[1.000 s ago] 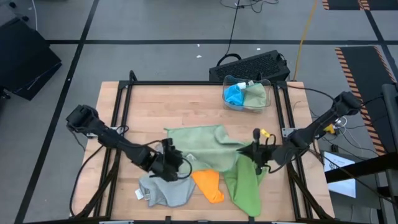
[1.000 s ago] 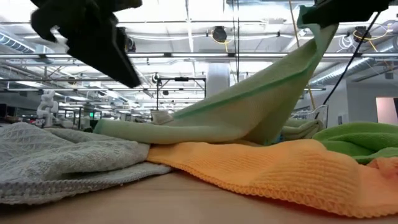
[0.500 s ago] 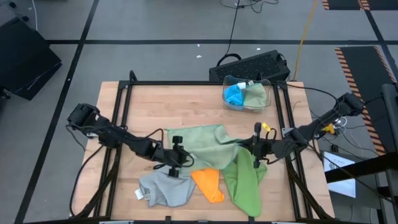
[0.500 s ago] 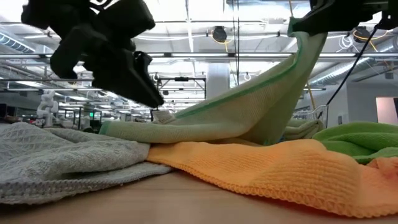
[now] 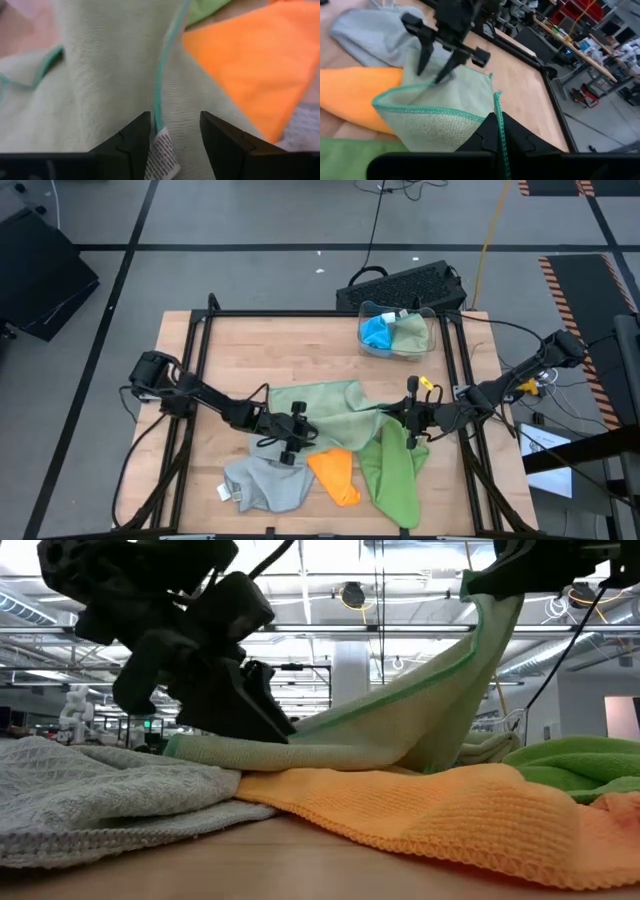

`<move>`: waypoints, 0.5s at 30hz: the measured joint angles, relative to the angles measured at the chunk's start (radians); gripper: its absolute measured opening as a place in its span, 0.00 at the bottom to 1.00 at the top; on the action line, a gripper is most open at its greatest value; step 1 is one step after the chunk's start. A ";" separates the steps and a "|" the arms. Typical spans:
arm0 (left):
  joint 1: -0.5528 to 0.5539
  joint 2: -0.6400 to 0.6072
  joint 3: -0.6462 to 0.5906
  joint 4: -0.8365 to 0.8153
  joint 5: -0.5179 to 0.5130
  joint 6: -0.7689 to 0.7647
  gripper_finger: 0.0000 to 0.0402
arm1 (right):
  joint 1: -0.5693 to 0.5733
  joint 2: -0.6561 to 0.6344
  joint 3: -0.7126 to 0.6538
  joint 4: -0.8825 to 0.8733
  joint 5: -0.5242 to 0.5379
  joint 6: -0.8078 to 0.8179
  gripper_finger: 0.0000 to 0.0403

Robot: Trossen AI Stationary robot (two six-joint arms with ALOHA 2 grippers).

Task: Fold microfiber towels
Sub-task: Fold the light green microfiber towel

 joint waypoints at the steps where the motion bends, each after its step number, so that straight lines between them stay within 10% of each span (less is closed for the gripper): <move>1: 0.002 0.006 0.008 0.002 0.027 0.001 0.42 | 0.000 0.001 0.000 0.001 -0.007 0.000 0.00; 15: -0.021 -0.146 0.020 -0.175 -0.093 -0.019 0.02 | 0.000 0.002 0.000 0.042 -0.007 0.023 0.00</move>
